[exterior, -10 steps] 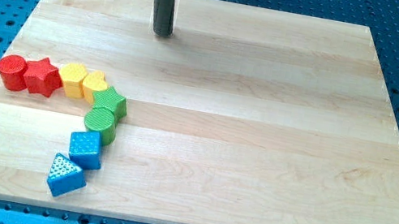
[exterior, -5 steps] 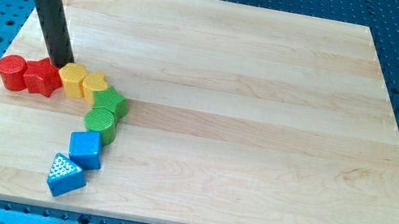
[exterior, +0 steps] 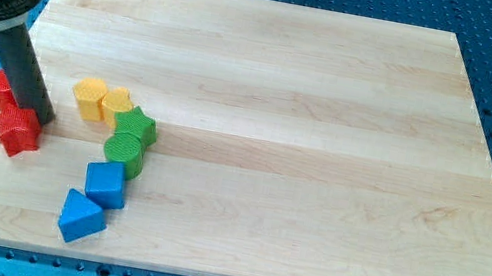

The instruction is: Place the green circle towards the bottom right corner of the board

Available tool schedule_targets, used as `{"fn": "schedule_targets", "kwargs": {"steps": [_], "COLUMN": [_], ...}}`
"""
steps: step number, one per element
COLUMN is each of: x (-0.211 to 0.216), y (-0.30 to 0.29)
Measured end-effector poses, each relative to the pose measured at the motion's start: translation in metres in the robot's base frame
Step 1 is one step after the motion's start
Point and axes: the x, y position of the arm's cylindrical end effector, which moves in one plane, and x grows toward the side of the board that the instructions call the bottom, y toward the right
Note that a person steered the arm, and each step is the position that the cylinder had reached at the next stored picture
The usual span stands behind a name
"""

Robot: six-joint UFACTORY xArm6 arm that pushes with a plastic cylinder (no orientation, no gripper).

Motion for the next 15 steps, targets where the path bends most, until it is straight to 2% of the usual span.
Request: {"fn": "schedule_targets", "kwargs": {"steps": [2, 3, 5, 6, 12, 13, 14, 15], "x": [0.024, 0.044, 0.1, 0.106, 0.105, 0.129, 0.114, 0.078], "y": [0.045, 0.094, 0.279, 0.323, 0.341, 0.328, 0.344, 0.346]}}
